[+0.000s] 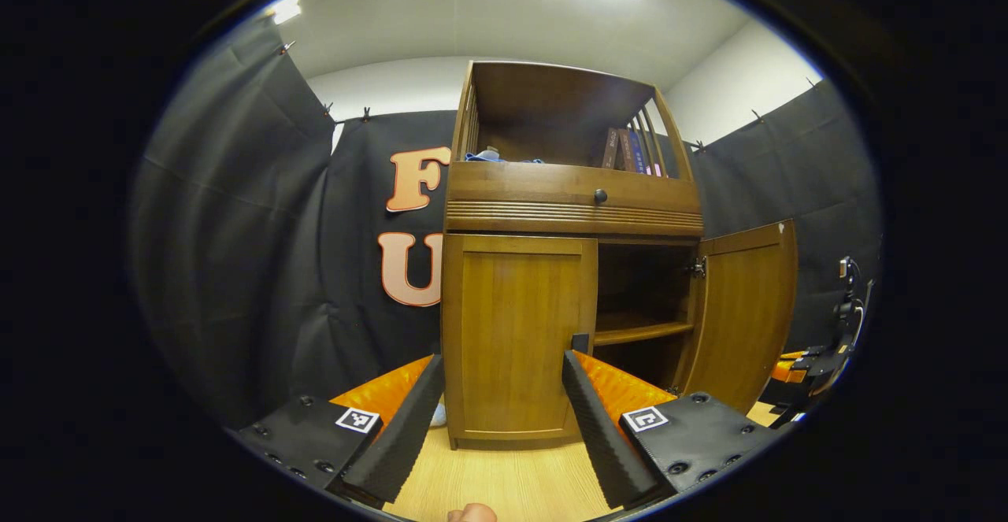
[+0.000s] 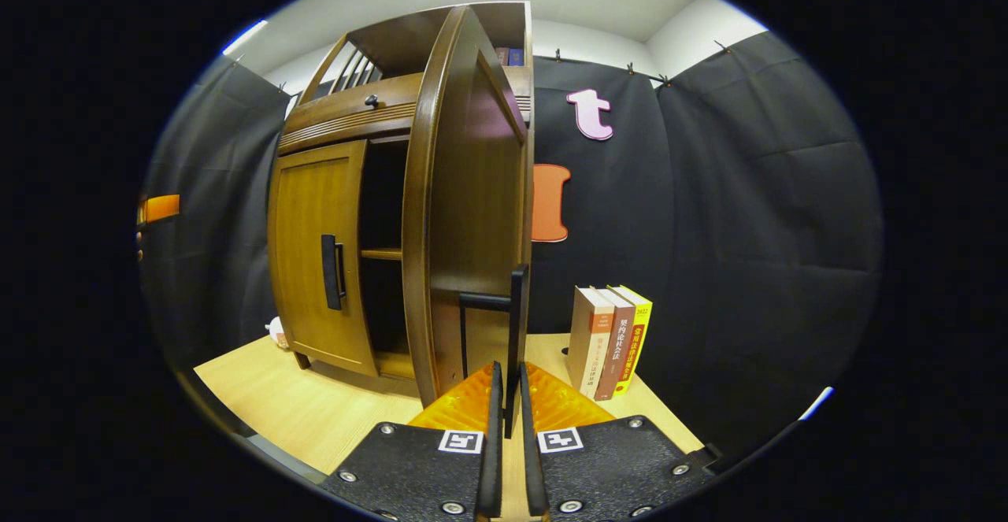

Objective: Open the right door of the double-door shoe cabinet with the right hand, and open the left door with the left hand.

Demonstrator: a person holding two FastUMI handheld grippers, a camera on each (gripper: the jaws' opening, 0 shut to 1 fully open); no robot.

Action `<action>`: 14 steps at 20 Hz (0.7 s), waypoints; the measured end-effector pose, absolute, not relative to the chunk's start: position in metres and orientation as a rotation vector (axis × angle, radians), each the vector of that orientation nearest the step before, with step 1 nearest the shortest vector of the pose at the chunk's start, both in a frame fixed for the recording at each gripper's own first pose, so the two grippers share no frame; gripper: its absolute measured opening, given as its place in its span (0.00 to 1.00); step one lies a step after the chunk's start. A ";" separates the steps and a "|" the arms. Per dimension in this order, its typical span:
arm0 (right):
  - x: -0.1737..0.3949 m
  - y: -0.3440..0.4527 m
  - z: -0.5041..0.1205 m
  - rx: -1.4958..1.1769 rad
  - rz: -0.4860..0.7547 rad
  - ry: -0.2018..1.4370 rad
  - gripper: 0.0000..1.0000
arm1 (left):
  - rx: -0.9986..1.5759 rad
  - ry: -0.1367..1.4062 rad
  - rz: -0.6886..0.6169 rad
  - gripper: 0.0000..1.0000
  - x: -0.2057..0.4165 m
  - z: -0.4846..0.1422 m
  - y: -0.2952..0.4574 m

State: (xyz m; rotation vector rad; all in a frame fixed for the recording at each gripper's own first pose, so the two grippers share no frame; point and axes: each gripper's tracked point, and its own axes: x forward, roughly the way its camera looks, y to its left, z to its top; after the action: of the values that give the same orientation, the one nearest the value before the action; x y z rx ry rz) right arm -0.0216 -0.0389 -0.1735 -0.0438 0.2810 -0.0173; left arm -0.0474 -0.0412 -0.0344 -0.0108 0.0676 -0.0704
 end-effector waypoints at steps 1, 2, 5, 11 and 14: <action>-0.021 -0.044 -0.173 -0.042 -0.022 0.282 0.11 | -0.011 0.070 -0.070 0.96 -0.045 -0.035 -0.043; -0.021 -0.050 -0.173 -0.039 -0.022 0.280 0.11 | -0.010 0.074 -0.069 0.96 -0.042 -0.037 -0.045; -0.020 -0.064 -0.174 -0.032 -0.025 0.275 0.17 | -0.008 0.086 -0.071 0.96 -0.034 -0.043 -0.054; -0.021 -0.083 -0.173 -0.004 -0.005 0.274 0.05 | 0.023 0.099 -0.085 0.93 -0.011 -0.053 -0.079; -0.022 -0.099 -0.175 0.042 -0.009 0.275 0.05 | 0.017 0.117 -0.102 0.94 0.003 -0.064 -0.095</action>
State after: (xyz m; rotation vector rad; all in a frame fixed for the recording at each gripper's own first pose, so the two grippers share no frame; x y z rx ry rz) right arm -0.0220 -0.0987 -0.1754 0.0423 0.2745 -0.0090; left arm 0.0034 -0.0950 -0.0642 0.0169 0.1171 -0.1018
